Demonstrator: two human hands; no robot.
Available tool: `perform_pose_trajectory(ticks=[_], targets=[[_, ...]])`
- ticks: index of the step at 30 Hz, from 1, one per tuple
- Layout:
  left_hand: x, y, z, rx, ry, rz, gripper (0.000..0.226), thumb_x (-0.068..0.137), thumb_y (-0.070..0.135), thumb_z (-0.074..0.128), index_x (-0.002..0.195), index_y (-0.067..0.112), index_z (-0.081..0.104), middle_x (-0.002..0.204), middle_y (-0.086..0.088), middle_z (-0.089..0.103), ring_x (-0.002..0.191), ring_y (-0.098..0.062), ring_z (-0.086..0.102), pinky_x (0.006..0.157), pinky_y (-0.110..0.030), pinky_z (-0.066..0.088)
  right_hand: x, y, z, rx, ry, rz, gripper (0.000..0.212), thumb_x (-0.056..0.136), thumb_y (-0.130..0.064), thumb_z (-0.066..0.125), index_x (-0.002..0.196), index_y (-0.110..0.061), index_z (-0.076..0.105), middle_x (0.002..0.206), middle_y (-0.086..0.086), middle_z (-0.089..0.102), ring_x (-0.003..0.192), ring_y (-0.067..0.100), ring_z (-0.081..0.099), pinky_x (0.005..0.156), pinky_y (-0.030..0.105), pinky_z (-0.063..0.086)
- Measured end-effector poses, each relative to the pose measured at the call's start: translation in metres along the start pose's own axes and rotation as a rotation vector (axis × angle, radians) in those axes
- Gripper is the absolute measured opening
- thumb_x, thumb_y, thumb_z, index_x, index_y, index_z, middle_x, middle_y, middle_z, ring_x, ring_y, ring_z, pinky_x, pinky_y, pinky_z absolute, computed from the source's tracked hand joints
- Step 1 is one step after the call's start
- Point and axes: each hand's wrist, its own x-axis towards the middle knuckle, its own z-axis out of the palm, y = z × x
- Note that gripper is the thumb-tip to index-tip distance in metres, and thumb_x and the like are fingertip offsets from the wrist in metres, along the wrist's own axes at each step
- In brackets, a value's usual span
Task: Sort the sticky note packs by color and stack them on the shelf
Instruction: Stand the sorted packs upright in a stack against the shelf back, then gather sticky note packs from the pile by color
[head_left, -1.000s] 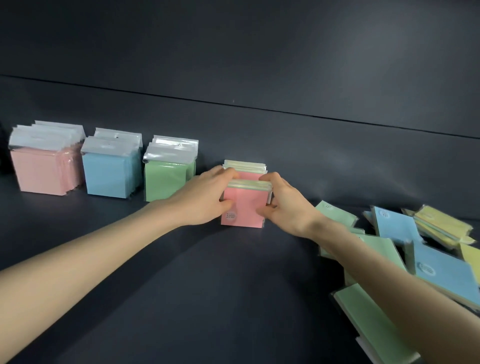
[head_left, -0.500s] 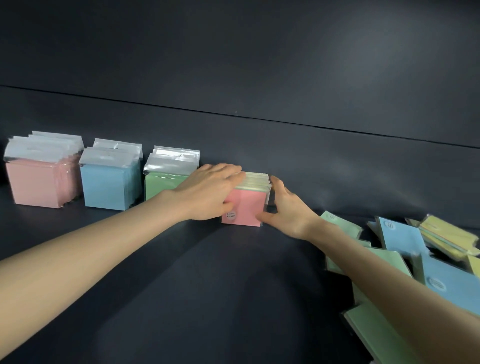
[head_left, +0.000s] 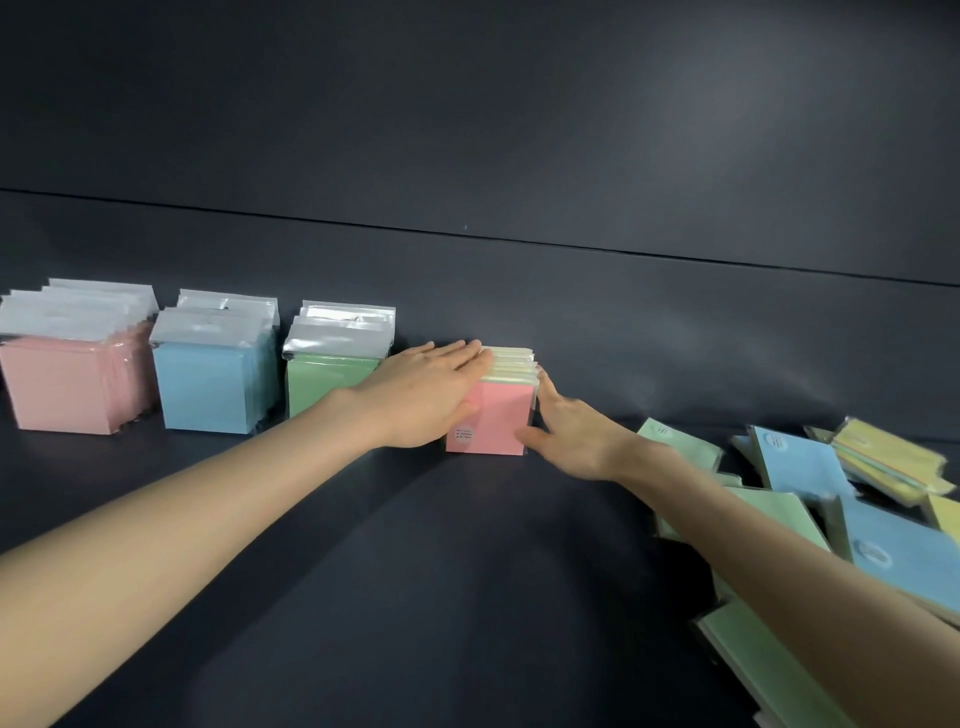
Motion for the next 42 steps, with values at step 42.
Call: perform_pose_trajectory(ticks=[42], targets=[[0.042,0.128,-0.025,-0.374,0.248,-0.004,0.034,0.095,0.034,0.048,0.128,0.023,0.053,0.127,0.010,0.051,0.117,-0.013,0.045,0.098,-0.032,0.037,-0.080,0.112,-0.091,-0.031,0.226,0.014,0.043,0.087,-0.033,0.066,0.124,-0.015,0.055,0.117,0.003,0.060,0.102,0.013,0.053,0.086,0.018,0.038]])
